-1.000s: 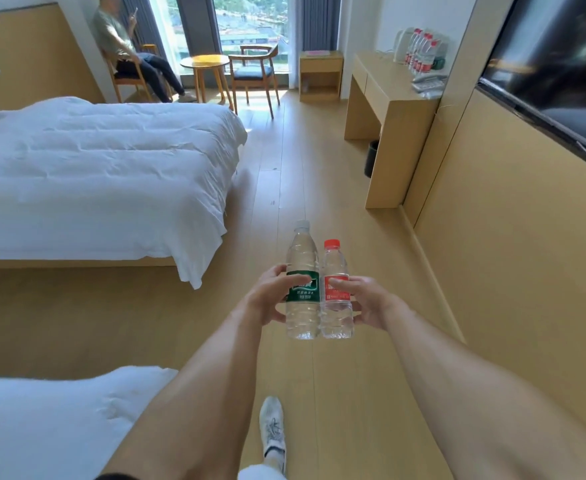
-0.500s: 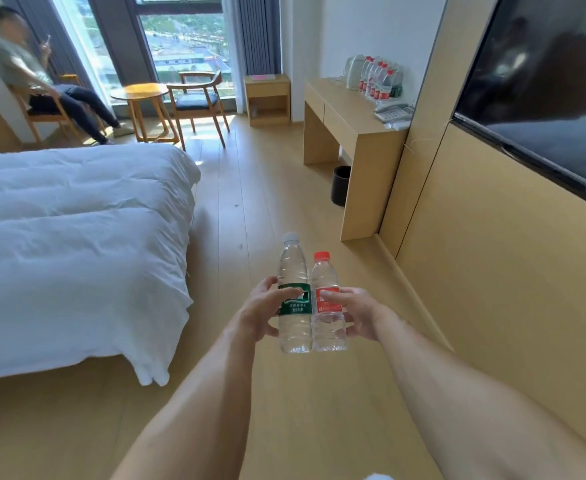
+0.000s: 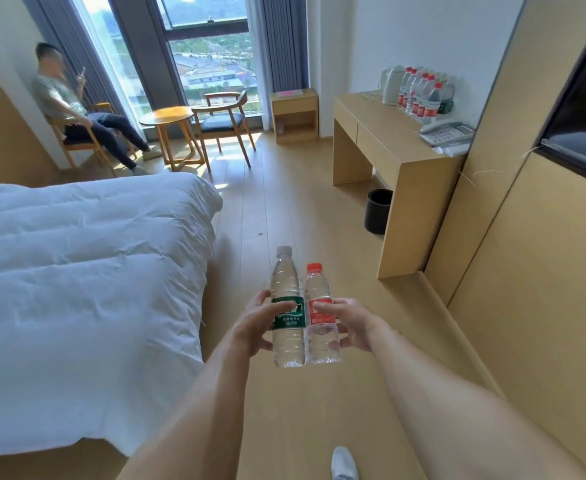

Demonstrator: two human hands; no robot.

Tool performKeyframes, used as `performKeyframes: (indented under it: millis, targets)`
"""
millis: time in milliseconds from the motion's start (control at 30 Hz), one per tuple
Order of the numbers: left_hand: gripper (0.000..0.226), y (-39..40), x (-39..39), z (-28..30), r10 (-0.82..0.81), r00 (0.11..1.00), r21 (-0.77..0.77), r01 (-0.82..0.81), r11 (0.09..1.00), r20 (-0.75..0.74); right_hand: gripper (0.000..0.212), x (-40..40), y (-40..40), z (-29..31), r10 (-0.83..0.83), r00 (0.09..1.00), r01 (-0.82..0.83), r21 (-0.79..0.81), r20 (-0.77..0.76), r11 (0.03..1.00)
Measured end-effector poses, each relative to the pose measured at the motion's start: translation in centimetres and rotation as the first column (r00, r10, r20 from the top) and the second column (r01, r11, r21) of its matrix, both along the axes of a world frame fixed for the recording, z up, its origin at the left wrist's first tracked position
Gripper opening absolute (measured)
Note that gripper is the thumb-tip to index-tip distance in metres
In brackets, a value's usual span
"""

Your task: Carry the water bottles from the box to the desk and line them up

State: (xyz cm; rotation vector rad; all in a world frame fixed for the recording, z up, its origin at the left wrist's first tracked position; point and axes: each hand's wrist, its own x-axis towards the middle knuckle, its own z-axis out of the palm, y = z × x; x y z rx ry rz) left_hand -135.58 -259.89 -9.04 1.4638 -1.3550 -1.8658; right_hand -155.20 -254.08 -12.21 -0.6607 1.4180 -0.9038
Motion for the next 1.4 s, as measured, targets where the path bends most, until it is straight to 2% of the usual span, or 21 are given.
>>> performKeyframes:
  millis: [333, 500, 767, 1067, 1267, 1400]
  targets:
    - [0.056, -18.1, -4.7, 0.4, 0.113, 0.993, 0.01, -0.113, 0.994, -0.028, 0.036, -5.2, -19.5, 1.5, 0.102, 0.995, -0.101, -0.006, 0.006, 0.995]
    - [0.056, -26.8, -7.3, 0.1, 0.091, 0.995, 0.008, -0.091, 0.996, -0.031, 0.037, -7.8, -27.7, 1.2, 0.086, 0.996, -0.086, -0.005, 0.004, 0.996]
    - [0.052, -44.2, -12.4, -1.4, -0.006, 0.997, 0.008, 0.007, 1.0, -0.071, 0.035, -11.9, -42.6, 0.9, -0.042, 0.998, 0.042, -0.008, -0.036, 0.999]
    - [0.047, -62.3, -18.0, 0.7, -0.168, 0.983, 0.007, 0.169, 0.986, -0.076, 0.03, -15.8, -58.0, 3.0, -0.239, 0.97, 0.239, -0.016, -0.031, 0.971]
    - [0.051, -71.8, -22.2, 1.3, -0.226, 0.97, -0.016, 0.226, 0.974, -0.087, 0.033, -19.6, -66.9, 2.9, -0.301, 0.954, 0.301, -0.04, 0.005, 0.953]
    - [0.049, -78.4, -25.4, 1.5, -0.205, 0.977, -0.049, 0.202, 0.978, -0.056, 0.039, -23.0, -73.7, 2.3, -0.303, 0.952, 0.306, -0.068, 0.043, 0.95]
